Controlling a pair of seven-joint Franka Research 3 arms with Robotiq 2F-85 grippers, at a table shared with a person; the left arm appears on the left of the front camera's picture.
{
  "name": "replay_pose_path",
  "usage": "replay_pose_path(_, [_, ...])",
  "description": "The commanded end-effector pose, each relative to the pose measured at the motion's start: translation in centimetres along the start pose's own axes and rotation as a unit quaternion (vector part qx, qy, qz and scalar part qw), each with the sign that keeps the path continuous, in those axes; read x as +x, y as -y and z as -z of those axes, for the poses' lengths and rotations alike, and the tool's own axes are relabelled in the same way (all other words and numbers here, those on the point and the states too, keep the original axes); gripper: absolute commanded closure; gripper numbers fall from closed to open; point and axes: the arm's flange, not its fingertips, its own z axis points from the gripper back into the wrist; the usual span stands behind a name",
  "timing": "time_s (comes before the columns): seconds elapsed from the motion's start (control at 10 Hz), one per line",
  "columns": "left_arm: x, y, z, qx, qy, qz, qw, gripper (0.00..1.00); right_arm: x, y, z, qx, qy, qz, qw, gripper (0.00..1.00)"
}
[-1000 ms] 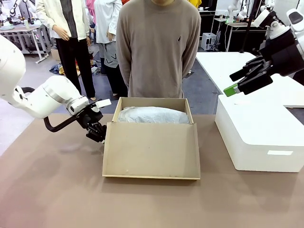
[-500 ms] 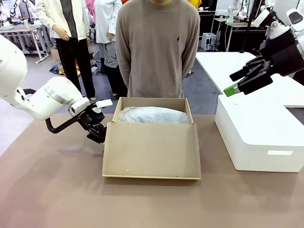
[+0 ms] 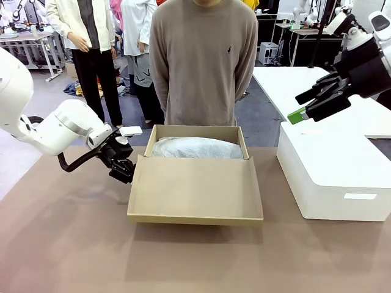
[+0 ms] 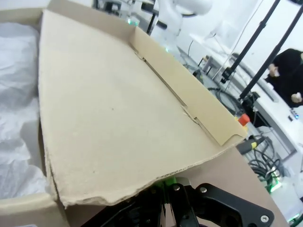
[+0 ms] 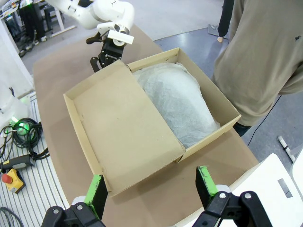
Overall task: Pack the shoes into the box.
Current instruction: Close the Shoes Box.
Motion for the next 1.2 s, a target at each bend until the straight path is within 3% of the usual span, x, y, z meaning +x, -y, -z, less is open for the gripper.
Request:
replay_pose_path(0.0, [0.7, 0.3, -0.7, -0.002, 0.041, -0.004, 0.999, 1.00, 0.1, 0.2, 0.1, 0.007, 0.010, -0.004, 1.000, 0.00])
replay_pose_path(0.5, [2.6, 1.7, -1.8, 0.015, 0.101, -0.033, 0.994, 1.00, 0.1, 0.2, 0.1, 0.007, 0.010, -0.004, 1.000, 0.00])
replay_pose_path(1.1, [4.6, 4.0, -3.1, 0.087, 0.166, -0.031, 0.982, 1.00, 0.1, 0.2, 0.1, 0.007, 0.010, -0.004, 1.000, 0.00])
